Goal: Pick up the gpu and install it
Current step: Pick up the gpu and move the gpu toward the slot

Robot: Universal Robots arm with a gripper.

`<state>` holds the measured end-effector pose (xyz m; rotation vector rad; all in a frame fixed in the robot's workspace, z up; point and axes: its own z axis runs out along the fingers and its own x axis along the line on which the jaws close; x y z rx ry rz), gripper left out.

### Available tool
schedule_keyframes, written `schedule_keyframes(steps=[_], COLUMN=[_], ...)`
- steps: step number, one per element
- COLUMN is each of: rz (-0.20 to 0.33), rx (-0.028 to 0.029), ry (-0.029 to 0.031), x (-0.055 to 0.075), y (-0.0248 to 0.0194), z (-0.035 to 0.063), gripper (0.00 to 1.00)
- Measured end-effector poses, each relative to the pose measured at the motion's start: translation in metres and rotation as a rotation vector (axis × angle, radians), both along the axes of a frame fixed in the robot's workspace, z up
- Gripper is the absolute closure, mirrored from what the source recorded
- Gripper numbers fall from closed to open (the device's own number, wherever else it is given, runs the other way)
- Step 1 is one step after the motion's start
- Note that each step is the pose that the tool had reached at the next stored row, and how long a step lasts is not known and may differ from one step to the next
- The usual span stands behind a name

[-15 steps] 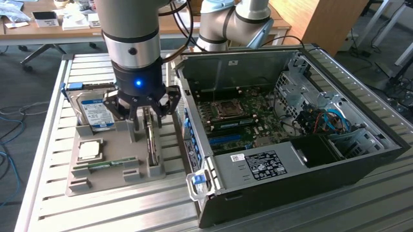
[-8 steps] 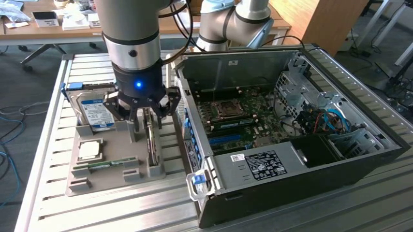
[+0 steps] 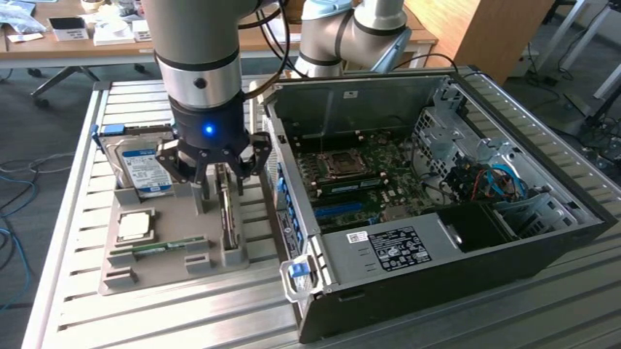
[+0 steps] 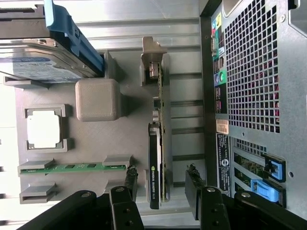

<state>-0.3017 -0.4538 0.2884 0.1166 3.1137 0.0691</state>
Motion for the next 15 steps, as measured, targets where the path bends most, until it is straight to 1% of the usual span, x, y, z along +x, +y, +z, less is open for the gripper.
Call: schedule_keyframes(steps=[15], rz=[0.0], rx=[0.0002], ry=[-0.0002], x=[0.0], y=[0.0], z=[-0.0019], gripper=[0.47])
